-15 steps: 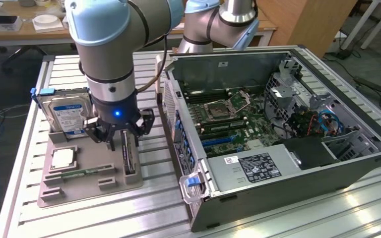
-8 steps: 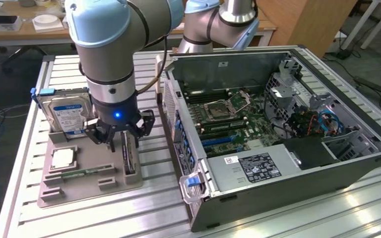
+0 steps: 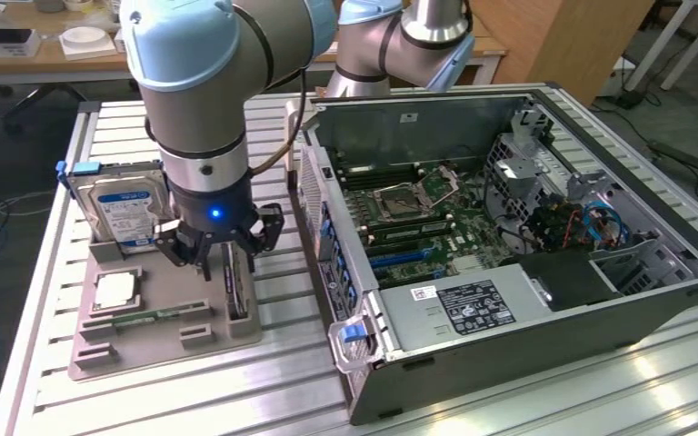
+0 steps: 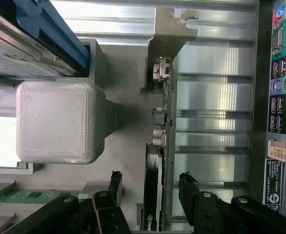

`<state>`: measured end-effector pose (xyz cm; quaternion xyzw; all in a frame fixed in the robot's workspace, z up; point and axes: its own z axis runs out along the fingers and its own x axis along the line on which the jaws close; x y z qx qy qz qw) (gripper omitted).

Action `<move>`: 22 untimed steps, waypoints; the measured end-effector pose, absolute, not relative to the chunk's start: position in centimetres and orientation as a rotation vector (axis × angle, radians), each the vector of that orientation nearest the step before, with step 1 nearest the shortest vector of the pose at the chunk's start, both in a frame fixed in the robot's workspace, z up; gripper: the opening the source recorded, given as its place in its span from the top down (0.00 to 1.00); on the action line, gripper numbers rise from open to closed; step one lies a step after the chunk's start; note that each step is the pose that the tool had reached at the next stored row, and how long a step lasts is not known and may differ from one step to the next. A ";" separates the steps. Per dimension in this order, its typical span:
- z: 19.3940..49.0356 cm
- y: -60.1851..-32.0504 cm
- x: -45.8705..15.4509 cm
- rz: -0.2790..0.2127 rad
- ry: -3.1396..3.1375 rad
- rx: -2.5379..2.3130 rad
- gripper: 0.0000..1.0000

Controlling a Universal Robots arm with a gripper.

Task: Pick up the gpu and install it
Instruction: 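Pick up the gpu and move the gpu toward the slot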

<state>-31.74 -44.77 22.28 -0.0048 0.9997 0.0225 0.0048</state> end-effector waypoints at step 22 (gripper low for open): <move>22.3 -44.8 -31.7 0.071 3.131 -0.015 0.64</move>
